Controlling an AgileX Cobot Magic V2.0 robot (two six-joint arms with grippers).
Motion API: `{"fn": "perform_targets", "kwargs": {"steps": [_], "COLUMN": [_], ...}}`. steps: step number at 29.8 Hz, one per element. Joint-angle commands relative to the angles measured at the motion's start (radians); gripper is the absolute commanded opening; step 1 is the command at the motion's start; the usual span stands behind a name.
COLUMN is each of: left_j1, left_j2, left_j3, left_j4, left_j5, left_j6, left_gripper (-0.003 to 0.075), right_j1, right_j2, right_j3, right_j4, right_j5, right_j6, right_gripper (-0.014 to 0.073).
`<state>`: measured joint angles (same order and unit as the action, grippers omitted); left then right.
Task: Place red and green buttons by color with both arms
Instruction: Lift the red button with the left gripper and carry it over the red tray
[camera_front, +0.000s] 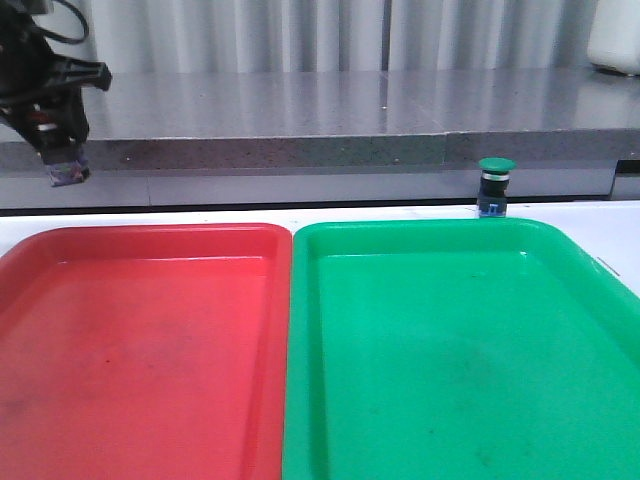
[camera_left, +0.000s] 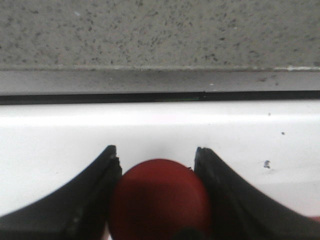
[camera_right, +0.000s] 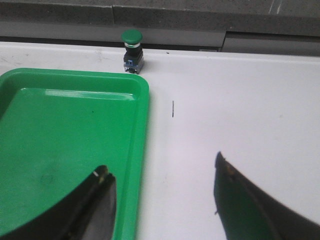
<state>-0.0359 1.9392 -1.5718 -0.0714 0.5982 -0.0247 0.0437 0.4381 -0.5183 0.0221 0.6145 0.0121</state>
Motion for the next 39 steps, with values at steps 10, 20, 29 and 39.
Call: {"fn": "perform_targets", "kwargs": {"steps": [10,20,29,39], "left_j1": [-0.009,-0.096,-0.261,-0.374], "left_j2": [-0.384,-0.594,-0.645,-0.641], "left_j3": [0.278,0.536,0.695,0.842], "left_j4": [-0.009,-0.022,-0.017,0.016], "left_j5": [-0.127,-0.173,-0.202,-0.419], "left_j6": [0.043,0.043,0.045,0.045], "left_gripper": [0.0272,0.0272,0.0272,0.0272], "right_j1": [-0.007,-0.007,-0.007,-0.007], "right_j2": [0.014,0.014,0.014,0.014], "right_j3": [-0.033,-0.033,-0.033,-0.033], "right_j4": [-0.008,-0.008,-0.008,-0.008], "right_j5": [-0.071,-0.071,-0.071,-0.071], "right_j6": [-0.006,-0.006,-0.006,-0.006], "right_gripper": [0.0458,0.0458,0.0458,0.0458]}}
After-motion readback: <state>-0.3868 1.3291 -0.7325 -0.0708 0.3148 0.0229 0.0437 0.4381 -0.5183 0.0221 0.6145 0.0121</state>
